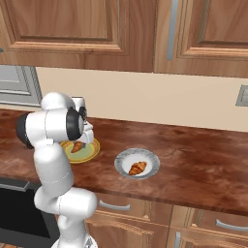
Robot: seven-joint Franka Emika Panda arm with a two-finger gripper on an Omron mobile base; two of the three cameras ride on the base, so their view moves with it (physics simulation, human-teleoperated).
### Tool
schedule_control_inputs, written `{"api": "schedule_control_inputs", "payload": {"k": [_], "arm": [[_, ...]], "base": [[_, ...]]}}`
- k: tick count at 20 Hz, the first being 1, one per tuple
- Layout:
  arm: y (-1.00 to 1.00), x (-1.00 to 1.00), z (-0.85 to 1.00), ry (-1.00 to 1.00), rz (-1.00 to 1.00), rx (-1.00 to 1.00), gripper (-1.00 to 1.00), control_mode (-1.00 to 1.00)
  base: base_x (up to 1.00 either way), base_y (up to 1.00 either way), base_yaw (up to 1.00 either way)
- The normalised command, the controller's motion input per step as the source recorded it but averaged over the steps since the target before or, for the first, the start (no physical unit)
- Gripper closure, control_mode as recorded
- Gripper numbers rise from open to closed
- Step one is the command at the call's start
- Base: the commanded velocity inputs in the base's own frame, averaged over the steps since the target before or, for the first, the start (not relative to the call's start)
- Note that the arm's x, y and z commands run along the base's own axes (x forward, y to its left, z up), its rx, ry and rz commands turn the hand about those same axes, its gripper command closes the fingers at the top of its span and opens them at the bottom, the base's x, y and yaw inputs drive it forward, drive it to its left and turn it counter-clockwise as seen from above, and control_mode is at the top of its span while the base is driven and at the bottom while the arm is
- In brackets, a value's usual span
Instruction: Place the pastries on the plates.
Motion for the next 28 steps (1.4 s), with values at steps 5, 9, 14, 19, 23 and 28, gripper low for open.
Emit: {"api": "schedule_control_inputs", "payload": {"k": [5,9,14,19,23,28], "arm": [[0.00,0.00,0.21,-0.08,0.00,0.00,-1.00,-1.00],[0.01,0.00,0.18,-0.13,0.00,0.04,-1.00,-1.00],[0.03,-0.09,0.29,-0.09,0.00,0.04,-1.00,-1.00],[0.00,-0.30,0.23,-0.14,0.00,0.03,-1.00,-1.00],[0.00,-0.49,0.26,-0.13,0.00,0.02,-1.00,-1.00],[0.00,-0.53,0.38,-0.08,0.00,0.00,-1.00,-1.00]], "base": [[0.00,0.00,0.00],[0.00,0.00,0.00],[0.00,0.00,0.00],[0.00,0.00,0.00],[0.00,0.00,0.00],[0.00,0.00,0.00]]}}
